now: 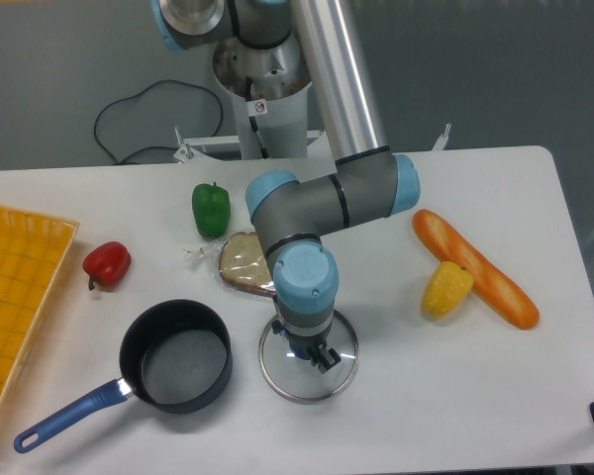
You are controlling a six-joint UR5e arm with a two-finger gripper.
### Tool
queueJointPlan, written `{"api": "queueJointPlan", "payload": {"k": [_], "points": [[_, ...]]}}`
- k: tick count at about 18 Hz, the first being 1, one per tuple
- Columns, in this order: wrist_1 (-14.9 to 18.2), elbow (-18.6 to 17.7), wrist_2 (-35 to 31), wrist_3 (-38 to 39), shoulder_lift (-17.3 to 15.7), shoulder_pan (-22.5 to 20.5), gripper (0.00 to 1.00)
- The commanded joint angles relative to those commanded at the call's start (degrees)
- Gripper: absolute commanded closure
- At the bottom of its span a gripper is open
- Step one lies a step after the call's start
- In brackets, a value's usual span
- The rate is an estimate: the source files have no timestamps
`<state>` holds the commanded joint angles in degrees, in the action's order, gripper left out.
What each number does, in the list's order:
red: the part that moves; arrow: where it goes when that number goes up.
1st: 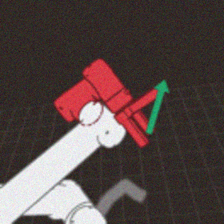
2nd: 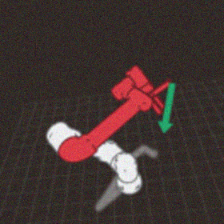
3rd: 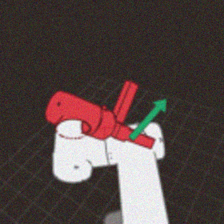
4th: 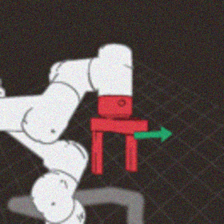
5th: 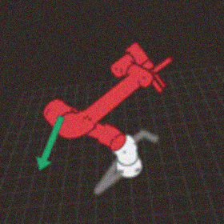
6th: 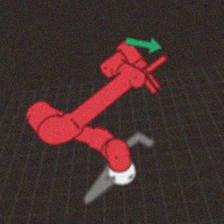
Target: Place the lid on the table
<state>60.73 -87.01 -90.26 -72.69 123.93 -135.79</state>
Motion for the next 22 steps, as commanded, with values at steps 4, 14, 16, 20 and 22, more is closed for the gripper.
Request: {"api": "queueJointPlan", "payload": {"k": [4, 14, 16, 20, 22], "points": [[0.0, 0.0, 0.1, 0.0, -0.1, 0.0, 0.13], [0.1, 1.4, 0.7, 1.7, -0.9, 0.6, 0.0], [-0.1, 1.3, 0.7, 2.6, -0.7, 0.8, 0.0], [-0.1, 1.6, 0.4, 1.7, -0.8, 0.9, 0.0], [0.0, 1.3, 0.4, 0.4, -1.0, 0.8, 0.0]]}}
